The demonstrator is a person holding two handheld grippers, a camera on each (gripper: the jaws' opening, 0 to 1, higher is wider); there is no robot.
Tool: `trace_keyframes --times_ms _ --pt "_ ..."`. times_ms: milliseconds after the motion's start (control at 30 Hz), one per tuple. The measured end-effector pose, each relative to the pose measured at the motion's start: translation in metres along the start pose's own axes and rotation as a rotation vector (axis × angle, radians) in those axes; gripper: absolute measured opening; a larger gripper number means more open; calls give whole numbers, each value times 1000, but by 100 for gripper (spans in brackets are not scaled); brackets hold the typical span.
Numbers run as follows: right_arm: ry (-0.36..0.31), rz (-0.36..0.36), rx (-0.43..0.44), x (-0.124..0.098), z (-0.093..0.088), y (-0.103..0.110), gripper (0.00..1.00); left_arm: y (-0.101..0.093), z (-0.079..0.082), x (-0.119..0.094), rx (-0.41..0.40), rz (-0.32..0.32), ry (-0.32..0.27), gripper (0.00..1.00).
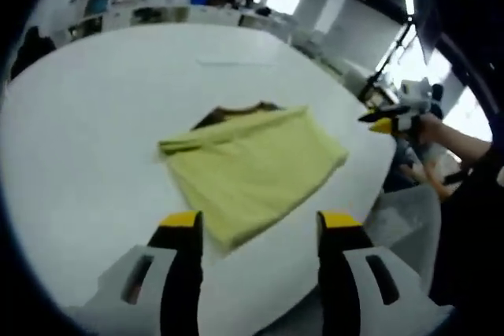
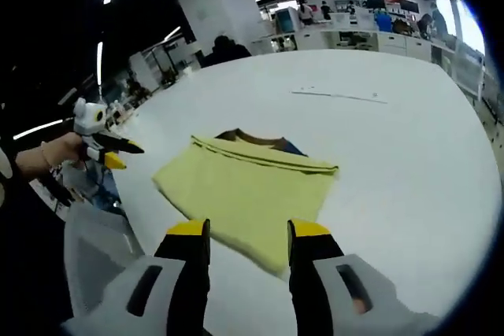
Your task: Fold the garment on the visible template until the final outline fits inside the template.
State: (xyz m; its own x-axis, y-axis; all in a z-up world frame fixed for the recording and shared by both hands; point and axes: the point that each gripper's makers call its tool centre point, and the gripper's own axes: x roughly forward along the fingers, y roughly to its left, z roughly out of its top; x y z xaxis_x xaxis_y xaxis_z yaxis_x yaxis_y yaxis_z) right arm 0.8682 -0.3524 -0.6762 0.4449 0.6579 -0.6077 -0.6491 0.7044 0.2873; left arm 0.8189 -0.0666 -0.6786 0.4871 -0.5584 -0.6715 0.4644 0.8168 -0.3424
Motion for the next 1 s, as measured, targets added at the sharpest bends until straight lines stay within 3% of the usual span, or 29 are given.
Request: trace_keyframes --times_ms 667,1000 --pt "79 0 -69 63 -3 -31 22 39 13 62 37 52 43 31" --pt "71 -39 -93 83 4 -51 8 57 22 79 40 105 38 16"
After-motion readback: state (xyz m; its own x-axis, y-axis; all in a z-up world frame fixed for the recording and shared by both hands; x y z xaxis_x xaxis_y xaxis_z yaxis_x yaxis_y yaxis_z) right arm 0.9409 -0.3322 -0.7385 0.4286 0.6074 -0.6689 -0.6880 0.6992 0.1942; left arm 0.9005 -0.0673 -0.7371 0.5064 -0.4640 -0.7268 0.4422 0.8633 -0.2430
